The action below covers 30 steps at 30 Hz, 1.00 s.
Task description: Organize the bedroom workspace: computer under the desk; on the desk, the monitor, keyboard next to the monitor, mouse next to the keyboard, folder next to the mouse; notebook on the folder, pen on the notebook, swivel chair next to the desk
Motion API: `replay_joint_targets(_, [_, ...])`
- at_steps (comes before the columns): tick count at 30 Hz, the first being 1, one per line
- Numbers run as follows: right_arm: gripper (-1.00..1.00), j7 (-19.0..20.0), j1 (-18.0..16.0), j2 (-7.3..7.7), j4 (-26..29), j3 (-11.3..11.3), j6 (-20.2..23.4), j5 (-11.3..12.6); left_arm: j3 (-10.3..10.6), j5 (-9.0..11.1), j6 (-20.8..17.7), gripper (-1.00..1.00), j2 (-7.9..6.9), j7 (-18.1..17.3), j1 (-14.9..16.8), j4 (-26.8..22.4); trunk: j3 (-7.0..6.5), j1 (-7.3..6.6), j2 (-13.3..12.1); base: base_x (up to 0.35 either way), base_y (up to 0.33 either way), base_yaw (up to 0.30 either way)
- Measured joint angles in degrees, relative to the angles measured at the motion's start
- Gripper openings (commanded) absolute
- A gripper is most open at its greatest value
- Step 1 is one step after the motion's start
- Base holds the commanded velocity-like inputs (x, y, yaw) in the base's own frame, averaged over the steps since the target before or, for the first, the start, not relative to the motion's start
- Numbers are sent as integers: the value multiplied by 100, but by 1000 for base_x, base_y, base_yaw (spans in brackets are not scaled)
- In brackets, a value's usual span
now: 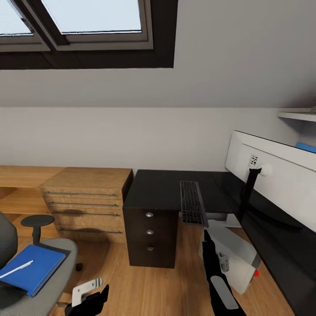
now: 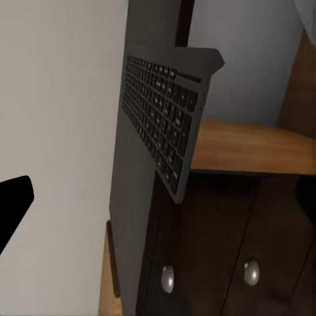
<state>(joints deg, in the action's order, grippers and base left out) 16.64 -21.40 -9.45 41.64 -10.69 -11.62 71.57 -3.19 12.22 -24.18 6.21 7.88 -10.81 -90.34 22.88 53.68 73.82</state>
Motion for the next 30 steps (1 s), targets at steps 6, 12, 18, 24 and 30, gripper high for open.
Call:
replay_joint_targets(6, [100,35,1,8,-799,18,-48,-723,-20,-6,0,100,0,17,0,14,0,-1,0,-7,-5,0])
replay_joint_targets(12, [100,32,1,4,-1466,6,-730,-2685,-21,-16,-2,100,7,36,0,42,-107,-132,-239,0,0,0])
replay_joint_targets(18, [100,-2,1,114,-2751,3,-1933,-3907,1,-23,-4,100,15,38,0,427,-215,-263,-480,0,0,0])
replay_joint_targets(24, [100,-10,0,244,-3342,45,-2254,-4137,-2,-28,16,100,-8,26,0,1203,-323,-395,-721,0,0,0])
replay_joint_targets(30, [100,-34,0,297,-3702,39,-2441,-4601,-2,-35,696,100,-226,34,9,2666,-431,-527,-962,0,0,0])
